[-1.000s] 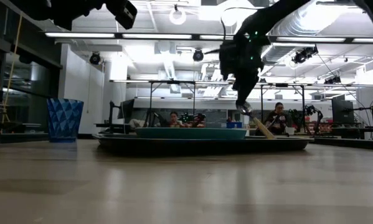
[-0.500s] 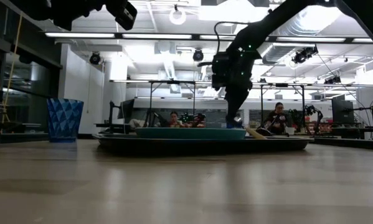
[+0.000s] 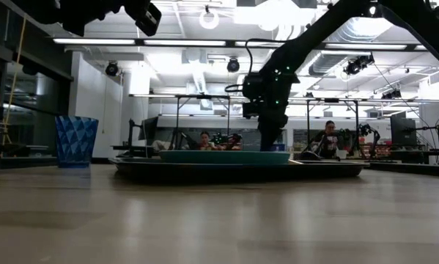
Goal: Pick and place plate/cup/fork/spoon on tray
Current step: Put the orange spoon on the left side of the blue fork, then put the blue cup on the top left of the light blue plate
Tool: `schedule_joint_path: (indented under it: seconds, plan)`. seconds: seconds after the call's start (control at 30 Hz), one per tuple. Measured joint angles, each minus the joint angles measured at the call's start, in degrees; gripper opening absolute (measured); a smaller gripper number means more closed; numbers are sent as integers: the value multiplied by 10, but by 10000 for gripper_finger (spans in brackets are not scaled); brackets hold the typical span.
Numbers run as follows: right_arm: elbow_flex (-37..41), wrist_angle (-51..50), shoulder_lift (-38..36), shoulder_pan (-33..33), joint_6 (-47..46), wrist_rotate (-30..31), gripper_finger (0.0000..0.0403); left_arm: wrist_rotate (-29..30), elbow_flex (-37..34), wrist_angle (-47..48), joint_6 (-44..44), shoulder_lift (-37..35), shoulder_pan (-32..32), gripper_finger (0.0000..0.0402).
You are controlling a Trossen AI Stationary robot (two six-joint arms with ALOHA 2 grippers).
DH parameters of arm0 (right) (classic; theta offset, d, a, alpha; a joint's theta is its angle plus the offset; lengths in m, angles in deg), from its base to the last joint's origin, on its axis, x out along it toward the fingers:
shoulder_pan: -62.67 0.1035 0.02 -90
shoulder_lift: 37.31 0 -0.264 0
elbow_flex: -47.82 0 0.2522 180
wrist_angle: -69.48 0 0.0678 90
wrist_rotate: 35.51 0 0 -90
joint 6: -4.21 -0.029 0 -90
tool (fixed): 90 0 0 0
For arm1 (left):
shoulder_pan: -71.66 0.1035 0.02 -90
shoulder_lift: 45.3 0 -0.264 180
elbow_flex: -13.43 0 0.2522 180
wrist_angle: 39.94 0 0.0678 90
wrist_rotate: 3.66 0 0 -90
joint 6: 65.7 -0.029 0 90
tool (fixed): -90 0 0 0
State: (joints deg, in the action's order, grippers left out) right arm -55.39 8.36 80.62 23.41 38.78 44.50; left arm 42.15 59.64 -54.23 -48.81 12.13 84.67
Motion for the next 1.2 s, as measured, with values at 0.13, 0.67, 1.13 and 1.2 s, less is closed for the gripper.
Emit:
schedule_joint_path:
  seconds: [0.13,0.67,1.13,1.2]
  plan:
    - [0,24,0,0,-26,-1,67,0,0,0,0,0,0,166]
    - [-28,60,-21,-5,-71,53,148,0,0,13,-8,0,0,166]
    - [97,37,-204,-63,-132,-66,204,94,0,117,-19,-1,13,166]
    - [170,107,-250,-62,-144,-72,204,160,15,177,-13,-3,33,166]
